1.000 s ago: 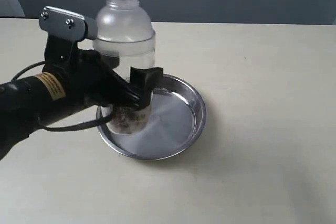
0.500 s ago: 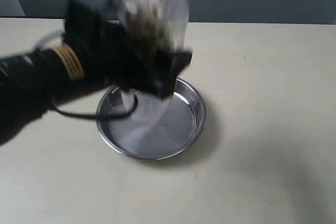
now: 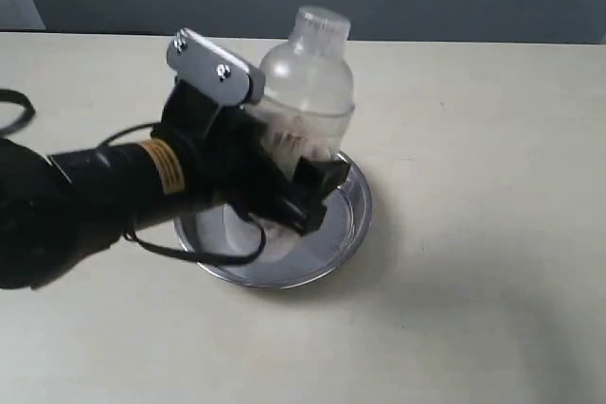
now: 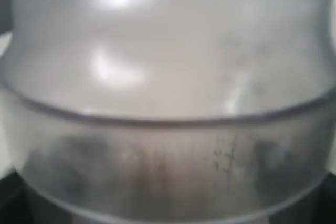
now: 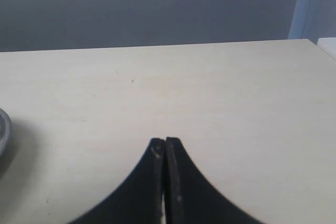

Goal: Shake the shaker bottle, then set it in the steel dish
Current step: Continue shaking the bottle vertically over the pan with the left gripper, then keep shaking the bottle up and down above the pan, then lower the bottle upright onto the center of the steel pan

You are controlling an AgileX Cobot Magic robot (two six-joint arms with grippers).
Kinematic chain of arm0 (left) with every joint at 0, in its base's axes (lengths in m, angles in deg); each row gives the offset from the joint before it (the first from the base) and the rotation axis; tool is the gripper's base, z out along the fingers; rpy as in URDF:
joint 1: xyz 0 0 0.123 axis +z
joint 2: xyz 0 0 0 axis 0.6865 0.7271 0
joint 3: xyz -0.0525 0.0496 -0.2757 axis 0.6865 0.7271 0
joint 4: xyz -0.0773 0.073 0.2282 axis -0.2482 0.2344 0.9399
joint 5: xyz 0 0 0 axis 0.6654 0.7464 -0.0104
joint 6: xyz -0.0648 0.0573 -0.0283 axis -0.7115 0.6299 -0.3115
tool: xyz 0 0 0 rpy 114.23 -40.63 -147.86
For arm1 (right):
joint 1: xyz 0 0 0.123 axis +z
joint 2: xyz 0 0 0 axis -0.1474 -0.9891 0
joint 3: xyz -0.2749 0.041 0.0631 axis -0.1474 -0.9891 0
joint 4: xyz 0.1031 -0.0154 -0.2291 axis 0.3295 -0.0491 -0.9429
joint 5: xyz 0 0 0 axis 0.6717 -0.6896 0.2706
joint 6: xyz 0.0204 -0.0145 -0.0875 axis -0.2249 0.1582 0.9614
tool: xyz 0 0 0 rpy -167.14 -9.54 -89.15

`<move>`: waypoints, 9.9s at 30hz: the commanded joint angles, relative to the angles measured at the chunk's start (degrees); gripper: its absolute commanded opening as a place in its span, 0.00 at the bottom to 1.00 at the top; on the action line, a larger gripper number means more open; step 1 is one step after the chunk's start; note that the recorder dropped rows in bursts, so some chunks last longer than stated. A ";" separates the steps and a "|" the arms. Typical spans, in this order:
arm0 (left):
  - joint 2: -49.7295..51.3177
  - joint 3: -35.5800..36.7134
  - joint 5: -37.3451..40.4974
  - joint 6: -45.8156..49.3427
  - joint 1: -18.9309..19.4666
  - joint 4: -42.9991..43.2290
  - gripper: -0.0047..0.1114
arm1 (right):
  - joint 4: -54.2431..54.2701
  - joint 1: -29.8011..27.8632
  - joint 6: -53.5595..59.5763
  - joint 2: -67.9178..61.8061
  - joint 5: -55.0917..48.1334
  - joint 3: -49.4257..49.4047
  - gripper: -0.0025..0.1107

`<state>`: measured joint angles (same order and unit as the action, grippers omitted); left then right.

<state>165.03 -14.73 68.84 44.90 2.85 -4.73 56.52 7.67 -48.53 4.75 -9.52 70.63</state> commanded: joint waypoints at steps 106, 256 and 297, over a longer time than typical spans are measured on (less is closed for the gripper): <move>2.10 0.97 -11.15 -5.42 3.89 5.57 0.04 | 0.05 0.21 0.10 0.25 0.67 -0.09 0.01; 28.69 5.06 -47.32 -3.01 6.28 -2.61 0.08 | 0.05 0.21 0.10 0.25 0.67 -0.09 0.01; 24.53 5.06 -49.38 1.65 6.28 -2.24 0.95 | 0.05 0.21 0.10 0.25 0.67 -0.09 0.01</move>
<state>191.27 -9.58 20.46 46.16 9.08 -5.72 56.52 7.67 -48.54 4.75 -9.52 70.63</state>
